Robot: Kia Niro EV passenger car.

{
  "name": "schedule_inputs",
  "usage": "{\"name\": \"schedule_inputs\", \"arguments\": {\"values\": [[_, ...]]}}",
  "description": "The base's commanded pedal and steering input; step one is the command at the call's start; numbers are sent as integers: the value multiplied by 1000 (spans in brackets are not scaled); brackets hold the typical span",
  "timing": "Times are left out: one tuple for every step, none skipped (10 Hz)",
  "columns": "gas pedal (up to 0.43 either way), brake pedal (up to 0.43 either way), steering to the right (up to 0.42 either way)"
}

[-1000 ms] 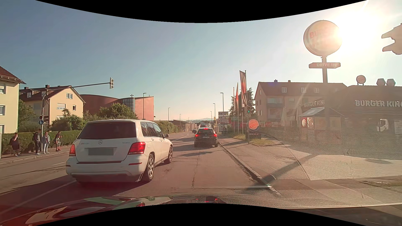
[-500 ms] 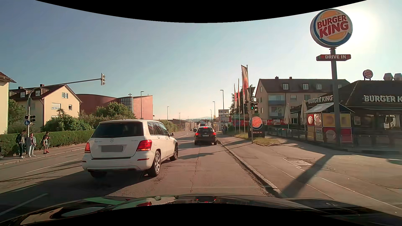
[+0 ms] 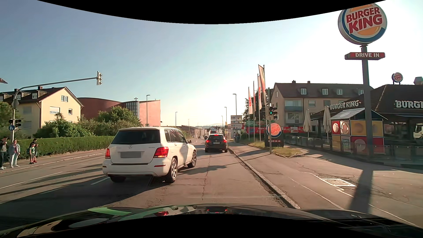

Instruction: Follow the waypoints while adhering to traffic rules and regulations

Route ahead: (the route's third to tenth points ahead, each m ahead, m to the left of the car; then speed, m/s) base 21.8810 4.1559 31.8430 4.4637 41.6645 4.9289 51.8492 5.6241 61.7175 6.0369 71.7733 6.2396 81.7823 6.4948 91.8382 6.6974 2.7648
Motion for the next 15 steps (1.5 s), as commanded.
{"name": "schedule_inputs", "arguments": {"values": [[28, 0, 4], [28, 0, 4], [20, 0, 4], [0, 0, 4], [0, 0, 3], [0, 0, 3], [0, 0, 4], [0, 0, 4], [0, 0, 4], [0, 0, 3], [0, 0, 3], [0, 0, 3], [0, 0, 3], [0, 0, 2], [0, 0, 2]]}}
